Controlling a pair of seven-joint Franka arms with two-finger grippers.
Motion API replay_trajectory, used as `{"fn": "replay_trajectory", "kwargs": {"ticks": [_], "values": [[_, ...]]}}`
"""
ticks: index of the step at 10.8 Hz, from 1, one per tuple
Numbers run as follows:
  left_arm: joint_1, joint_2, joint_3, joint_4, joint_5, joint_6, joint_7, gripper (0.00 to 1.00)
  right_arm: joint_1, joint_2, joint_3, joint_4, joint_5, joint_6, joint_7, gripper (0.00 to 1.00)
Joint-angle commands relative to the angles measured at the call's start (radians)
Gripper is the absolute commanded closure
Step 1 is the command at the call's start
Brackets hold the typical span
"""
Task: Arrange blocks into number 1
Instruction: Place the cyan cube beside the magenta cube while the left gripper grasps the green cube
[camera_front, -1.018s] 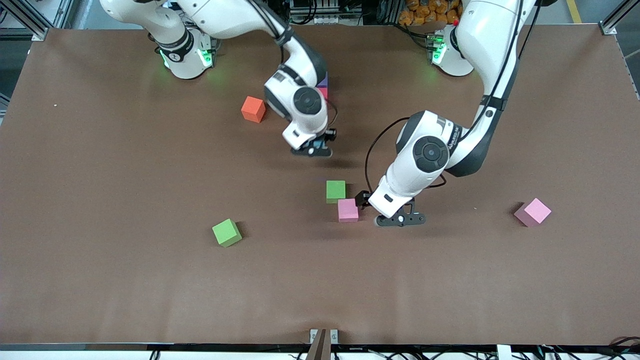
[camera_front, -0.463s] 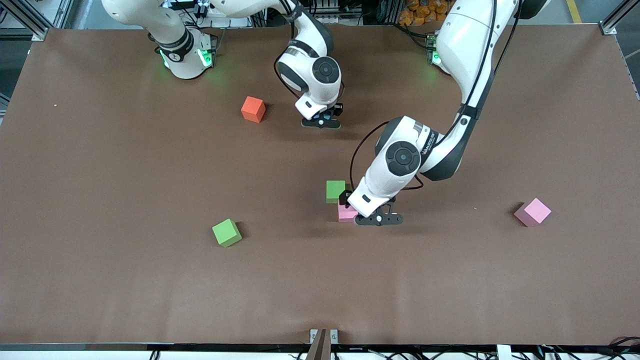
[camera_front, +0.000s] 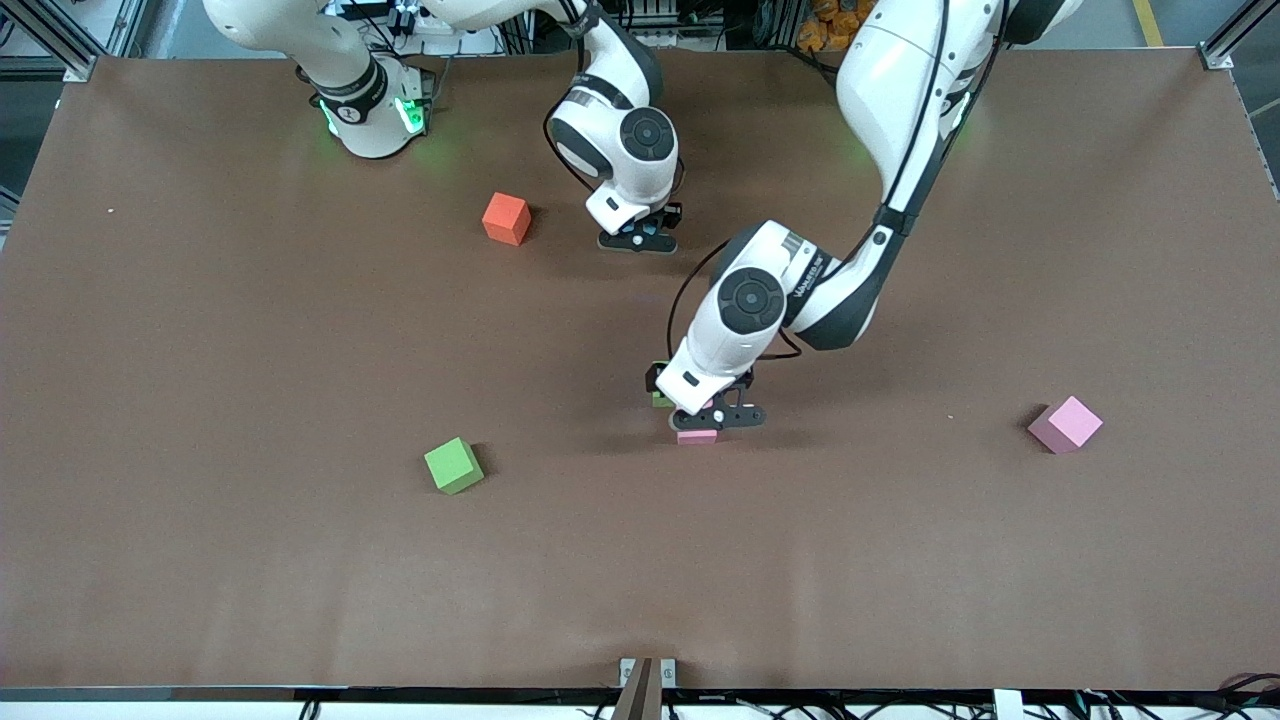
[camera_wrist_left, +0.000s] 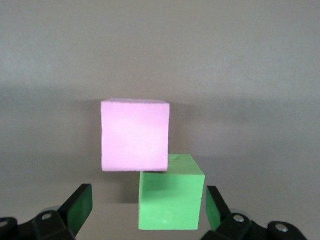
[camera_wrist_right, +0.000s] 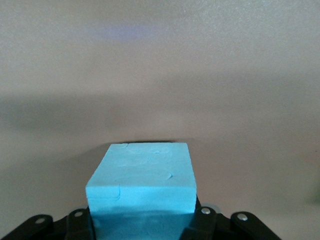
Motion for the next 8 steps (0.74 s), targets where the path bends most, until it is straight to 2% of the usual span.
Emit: {"fn": "replay_trajectory", "kwargs": {"ticks": [1, 2, 4, 8], "values": [[-0.023, 0.031, 0.020, 0.026, -0.030, -0.009, -0.037, 0.00, 0.013, -0.035, -0.010, -0.033, 0.013, 0.010, 0.092, 0.69], [-0.025, 0.036, 0.020, 0.026, -0.030, -0.009, -0.056, 0.00, 0.023, -0.035, -0.010, -0.033, 0.004, 0.011, 0.193, 0.03], [-0.036, 0.039, 0.020, 0.026, -0.033, -0.009, -0.071, 0.00, 0.066, -0.035, -0.017, -0.033, -0.047, 0.002, 0.233, 0.00], [-0.060, 0.056, 0.017, 0.026, -0.042, -0.009, -0.111, 0.00, 0.019, -0.050, -0.020, -0.027, -0.107, -0.016, 0.207, 0.00]]}}
